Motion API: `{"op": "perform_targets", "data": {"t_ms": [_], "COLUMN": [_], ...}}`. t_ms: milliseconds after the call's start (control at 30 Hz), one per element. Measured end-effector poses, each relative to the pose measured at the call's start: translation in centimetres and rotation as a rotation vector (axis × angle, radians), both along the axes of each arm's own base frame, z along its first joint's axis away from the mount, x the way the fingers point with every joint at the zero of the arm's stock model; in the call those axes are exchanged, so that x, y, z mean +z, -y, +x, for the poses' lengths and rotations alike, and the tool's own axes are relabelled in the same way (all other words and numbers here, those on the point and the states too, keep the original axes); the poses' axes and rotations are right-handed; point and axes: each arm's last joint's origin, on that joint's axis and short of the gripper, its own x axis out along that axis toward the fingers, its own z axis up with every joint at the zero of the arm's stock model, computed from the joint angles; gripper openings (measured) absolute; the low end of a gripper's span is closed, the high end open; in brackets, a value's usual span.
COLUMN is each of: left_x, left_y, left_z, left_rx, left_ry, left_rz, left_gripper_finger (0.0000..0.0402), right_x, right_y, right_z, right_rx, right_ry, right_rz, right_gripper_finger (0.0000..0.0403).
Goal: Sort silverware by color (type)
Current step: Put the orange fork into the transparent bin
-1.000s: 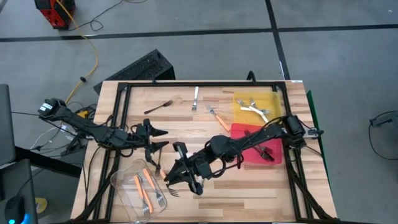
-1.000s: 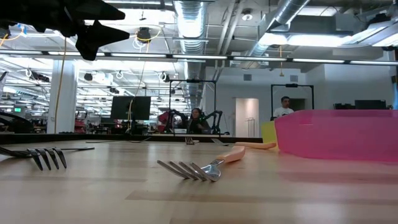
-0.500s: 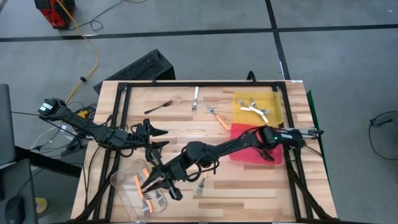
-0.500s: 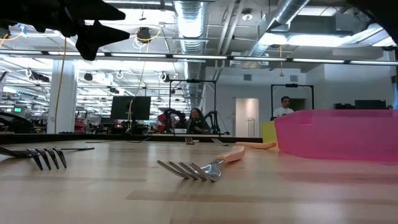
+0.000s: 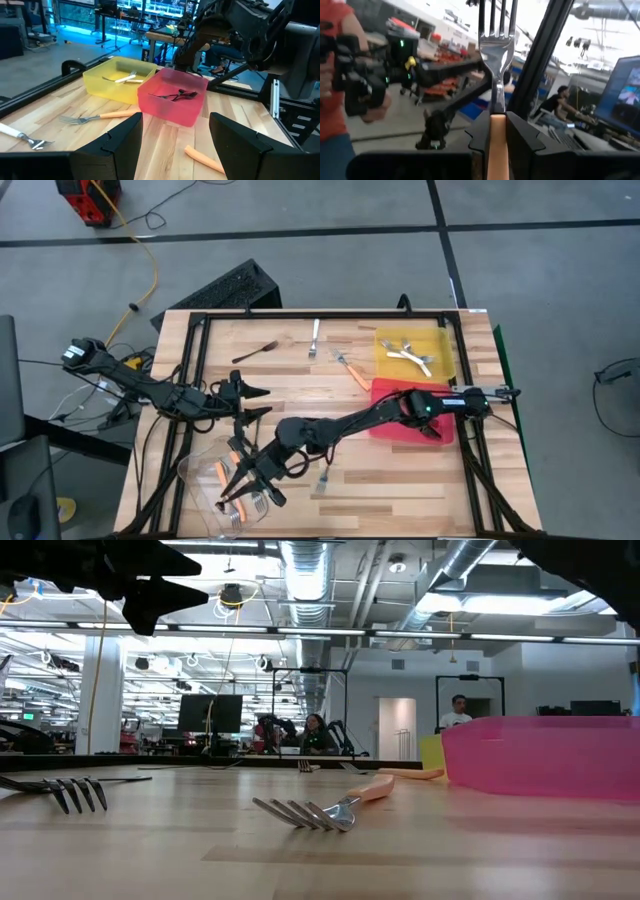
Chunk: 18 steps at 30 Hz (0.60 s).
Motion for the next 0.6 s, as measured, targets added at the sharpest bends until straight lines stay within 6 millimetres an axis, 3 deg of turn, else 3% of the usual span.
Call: {"op": "perform_targets", "data": {"t_ms": [267, 600], "left_x": [0.3, 1.4], "left_y": [-0.7, -2.8], "left_z": [-0.3, -2.3], "left_rx": [0.069, 0.161], "left_ry": [0.01, 0.04], "left_rz": [0.017, 0.006], "left_gripper_finger": [0.0215, 0.0215], "right_x": [-1.0, -2.6], "right_y": [1.8, 1.4], "right_z": [0.6, 0.6], "right_rx": [0.056, 0.066], "right_ry": [-0.033, 0.035], "right_rz": [-0.122, -0.359], "right_gripper_finger": [0.0073, 0.0072]}}
